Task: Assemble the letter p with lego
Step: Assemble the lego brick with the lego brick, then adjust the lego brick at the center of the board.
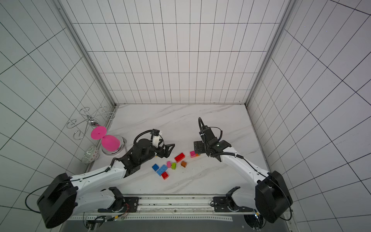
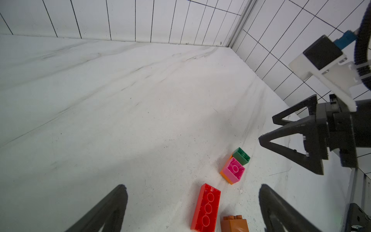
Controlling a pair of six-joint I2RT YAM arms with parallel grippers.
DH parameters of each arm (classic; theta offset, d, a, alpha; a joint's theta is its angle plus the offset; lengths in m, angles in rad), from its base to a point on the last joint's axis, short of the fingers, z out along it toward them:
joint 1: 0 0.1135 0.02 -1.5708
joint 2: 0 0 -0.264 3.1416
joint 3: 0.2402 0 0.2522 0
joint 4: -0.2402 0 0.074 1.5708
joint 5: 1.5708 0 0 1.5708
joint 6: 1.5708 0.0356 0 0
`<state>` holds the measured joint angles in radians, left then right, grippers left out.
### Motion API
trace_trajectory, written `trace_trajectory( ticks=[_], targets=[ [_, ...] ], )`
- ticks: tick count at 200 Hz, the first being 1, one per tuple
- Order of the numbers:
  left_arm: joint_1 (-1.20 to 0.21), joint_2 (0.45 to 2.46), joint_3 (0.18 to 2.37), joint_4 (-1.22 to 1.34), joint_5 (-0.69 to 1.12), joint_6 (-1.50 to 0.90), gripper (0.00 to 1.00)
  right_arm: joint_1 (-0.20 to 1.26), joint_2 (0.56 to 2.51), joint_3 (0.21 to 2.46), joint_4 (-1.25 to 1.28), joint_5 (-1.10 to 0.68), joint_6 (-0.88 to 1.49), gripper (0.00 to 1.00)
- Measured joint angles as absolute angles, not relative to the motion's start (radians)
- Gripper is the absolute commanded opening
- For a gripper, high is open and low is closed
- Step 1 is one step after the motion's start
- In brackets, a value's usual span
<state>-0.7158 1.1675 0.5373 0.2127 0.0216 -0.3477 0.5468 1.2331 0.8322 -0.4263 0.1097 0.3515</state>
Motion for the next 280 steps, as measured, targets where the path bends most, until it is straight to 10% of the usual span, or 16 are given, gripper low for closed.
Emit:
trace_trajectory(
  ticks=[131, 280],
  targets=[
    [-0.667, 0.976, 0.518, 0.014, -0.155, -0.419, 0.98, 0.527, 1.171, 0.791, -0.378, -0.245, 0.310, 0.93],
    [-0.466, 0.879, 0.412, -0.160, -0.072, -0.521, 0.98, 0.826, 1.481, 0.955, -0.410, -0.284, 0.364, 0.86]
  ],
)
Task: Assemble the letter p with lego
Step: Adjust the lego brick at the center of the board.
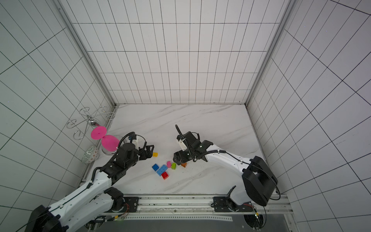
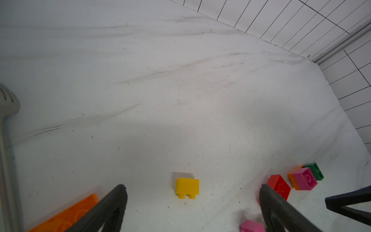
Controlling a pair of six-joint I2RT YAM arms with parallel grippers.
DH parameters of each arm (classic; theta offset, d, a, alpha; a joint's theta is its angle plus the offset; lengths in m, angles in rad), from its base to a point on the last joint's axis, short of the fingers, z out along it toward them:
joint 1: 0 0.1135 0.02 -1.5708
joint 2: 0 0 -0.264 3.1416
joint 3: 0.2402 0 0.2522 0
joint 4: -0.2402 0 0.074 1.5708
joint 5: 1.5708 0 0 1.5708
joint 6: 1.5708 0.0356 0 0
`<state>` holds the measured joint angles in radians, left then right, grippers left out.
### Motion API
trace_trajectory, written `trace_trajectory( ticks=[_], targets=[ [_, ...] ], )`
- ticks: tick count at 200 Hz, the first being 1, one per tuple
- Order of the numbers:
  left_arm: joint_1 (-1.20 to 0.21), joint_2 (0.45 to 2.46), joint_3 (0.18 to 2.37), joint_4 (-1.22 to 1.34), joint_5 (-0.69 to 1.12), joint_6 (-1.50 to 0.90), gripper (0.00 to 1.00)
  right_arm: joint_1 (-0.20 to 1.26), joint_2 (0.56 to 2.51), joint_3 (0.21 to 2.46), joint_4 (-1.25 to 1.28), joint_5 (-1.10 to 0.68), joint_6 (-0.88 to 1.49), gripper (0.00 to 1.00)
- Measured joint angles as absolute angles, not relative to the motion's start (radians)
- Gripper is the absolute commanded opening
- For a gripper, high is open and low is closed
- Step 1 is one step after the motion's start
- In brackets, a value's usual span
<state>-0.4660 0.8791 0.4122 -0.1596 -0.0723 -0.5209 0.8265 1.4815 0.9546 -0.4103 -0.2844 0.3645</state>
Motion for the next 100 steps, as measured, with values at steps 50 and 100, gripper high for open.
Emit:
trace_trajectory(
  ticks=[50, 100],
  targets=[
    [-0.462, 0.912, 0.367, -0.078, -0.049, -0.519, 0.98, 0.845, 1.534, 0.956, -0.439, -0.224, 0.408, 0.86],
    [-0.462, 0.902, 0.360, -0.060, -0.033, -0.519, 0.98, 0.789, 1.522, 0.955, -0.475, -0.157, 0.449, 0.86]
  ],
)
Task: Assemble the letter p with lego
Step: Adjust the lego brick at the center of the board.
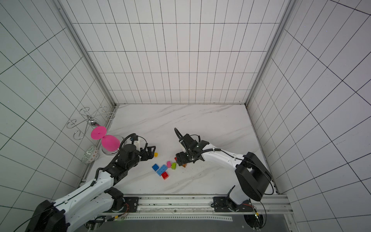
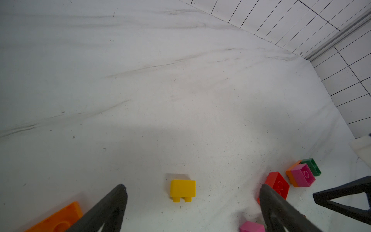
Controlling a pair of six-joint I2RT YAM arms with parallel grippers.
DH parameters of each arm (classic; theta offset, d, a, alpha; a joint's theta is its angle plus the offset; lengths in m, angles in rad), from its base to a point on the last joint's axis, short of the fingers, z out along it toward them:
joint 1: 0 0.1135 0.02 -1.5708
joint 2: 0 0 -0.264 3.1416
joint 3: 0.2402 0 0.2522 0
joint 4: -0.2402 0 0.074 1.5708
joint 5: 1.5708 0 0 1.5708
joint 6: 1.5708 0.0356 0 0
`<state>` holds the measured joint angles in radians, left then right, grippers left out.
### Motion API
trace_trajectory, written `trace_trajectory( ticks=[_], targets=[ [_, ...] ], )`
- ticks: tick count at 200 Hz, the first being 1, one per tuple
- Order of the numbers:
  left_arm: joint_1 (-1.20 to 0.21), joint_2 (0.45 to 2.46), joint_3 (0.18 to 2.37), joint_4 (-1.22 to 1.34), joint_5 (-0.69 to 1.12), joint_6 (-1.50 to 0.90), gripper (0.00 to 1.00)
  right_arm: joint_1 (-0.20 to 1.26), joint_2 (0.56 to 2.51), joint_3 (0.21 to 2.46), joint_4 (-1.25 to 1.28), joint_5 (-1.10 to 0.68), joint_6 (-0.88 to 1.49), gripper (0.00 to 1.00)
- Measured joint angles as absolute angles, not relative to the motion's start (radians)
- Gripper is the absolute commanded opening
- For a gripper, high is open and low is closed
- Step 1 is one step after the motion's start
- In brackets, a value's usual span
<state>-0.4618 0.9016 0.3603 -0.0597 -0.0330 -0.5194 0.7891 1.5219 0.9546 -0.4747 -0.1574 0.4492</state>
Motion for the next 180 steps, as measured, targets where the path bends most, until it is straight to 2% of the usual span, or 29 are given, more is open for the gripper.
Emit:
trace_trajectory(
  ticks=[180],
  targets=[
    [-0.462, 0.868, 0.358, -0.041, -0.021, -0.516, 0.98, 0.679, 1.644, 0.968, -0.407, -0.172, 0.478, 0.86]
  ],
)
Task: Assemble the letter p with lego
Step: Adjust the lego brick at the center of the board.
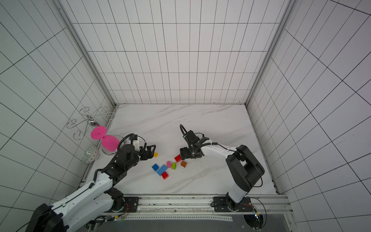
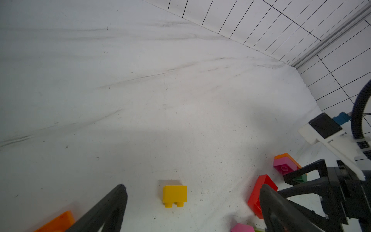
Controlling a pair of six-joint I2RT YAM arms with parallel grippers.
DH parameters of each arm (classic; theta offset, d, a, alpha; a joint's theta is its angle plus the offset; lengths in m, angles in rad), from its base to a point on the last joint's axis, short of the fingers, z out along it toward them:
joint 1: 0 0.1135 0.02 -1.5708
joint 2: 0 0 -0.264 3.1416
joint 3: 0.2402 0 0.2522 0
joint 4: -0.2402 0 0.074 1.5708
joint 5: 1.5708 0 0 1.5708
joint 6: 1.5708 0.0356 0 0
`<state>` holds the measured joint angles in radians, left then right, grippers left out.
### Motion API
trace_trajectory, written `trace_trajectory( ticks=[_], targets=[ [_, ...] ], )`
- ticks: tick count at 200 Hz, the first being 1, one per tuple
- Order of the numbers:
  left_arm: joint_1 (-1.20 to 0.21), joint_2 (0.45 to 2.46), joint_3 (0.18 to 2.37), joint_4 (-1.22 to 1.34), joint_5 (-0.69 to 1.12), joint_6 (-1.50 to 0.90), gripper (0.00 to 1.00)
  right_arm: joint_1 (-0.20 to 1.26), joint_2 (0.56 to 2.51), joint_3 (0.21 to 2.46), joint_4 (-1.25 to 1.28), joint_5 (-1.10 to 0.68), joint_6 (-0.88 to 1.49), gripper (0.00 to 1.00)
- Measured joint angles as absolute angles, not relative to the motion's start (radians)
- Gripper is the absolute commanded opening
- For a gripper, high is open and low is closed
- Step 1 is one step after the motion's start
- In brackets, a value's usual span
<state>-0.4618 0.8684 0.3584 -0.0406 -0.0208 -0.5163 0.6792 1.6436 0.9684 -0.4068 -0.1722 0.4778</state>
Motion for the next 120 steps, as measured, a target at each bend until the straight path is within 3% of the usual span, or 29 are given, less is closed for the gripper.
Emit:
trace_trajectory(
  ticks=[52, 70, 101, 120],
  targets=[
    [-0.461, 0.864, 0.358, -0.040, -0.010, -0.516, 0.98, 0.658, 1.523, 0.974, -0.432, -0.165, 0.405, 0.85],
    [-0.461, 0.864, 0.358, -0.040, -0.005, -0.516, 0.98, 0.643, 1.472, 0.974, -0.440, -0.147, 0.370, 0.78],
    [-0.461, 0.864, 0.358, -0.034, 0.003, -0.515, 0.98, 0.600, 1.482, 0.974, -0.470, -0.103, 0.309, 0.54],
    [-0.461, 0.865, 0.358, -0.033, 0.006, -0.515, 0.98, 0.583, 1.517, 0.974, -0.480, -0.085, 0.276, 0.53]
  ],
)
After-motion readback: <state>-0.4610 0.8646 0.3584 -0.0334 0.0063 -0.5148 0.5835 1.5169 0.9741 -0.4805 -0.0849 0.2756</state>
